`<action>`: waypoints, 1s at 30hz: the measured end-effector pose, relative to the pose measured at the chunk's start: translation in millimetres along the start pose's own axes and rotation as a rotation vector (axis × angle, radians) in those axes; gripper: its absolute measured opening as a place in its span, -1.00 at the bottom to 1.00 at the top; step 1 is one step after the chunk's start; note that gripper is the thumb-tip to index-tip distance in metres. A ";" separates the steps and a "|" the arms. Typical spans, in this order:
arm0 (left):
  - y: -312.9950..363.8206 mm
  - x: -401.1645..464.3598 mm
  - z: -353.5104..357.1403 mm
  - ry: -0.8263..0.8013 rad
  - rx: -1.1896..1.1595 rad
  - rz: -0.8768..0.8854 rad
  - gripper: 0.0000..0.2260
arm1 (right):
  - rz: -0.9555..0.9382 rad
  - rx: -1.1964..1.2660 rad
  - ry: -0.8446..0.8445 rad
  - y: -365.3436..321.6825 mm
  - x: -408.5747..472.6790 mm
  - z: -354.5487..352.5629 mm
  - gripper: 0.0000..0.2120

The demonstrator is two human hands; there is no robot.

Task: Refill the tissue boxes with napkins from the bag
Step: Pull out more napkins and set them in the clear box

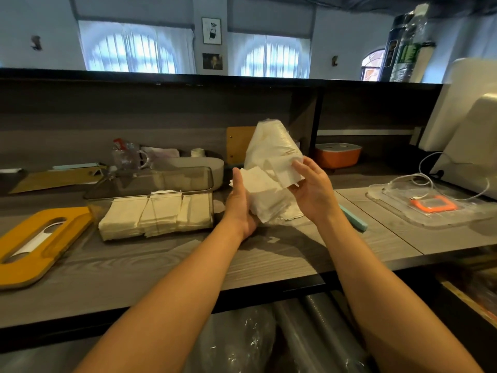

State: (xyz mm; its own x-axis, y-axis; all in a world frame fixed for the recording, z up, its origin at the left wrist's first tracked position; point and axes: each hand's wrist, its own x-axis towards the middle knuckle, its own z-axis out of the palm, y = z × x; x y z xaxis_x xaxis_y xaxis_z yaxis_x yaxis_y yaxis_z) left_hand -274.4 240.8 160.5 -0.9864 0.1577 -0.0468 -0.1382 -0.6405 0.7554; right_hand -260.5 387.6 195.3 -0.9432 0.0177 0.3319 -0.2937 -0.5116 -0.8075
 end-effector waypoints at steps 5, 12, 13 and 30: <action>-5.1 -0.6 -0.4 -0.089 0.081 0.063 -0.14 | 0.041 -0.174 -0.034 8.8 -1.7 6.4 -0.53; -3.5 1.5 -1.9 -0.099 0.038 0.017 -0.10 | -0.001 -0.090 -0.095 0.4 -5.2 7.7 -0.69; -2.9 0.3 -1.6 -0.097 0.036 0.018 -0.12 | -0.005 -0.092 -0.119 0.1 -5.4 7.5 -0.73; -0.2 9.0 -6.6 0.116 -0.019 0.138 -0.68 | -0.204 -0.934 0.006 21.6 4.9 9.5 -0.68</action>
State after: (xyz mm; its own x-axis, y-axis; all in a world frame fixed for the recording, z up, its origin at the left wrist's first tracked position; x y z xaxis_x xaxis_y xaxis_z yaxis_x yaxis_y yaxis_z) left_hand -283.8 237.4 155.7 -0.9996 -0.0199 -0.0197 -0.0015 -0.6641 0.7476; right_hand -269.9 368.5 184.2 -0.8599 0.0364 0.5092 -0.4560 0.3938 -0.7981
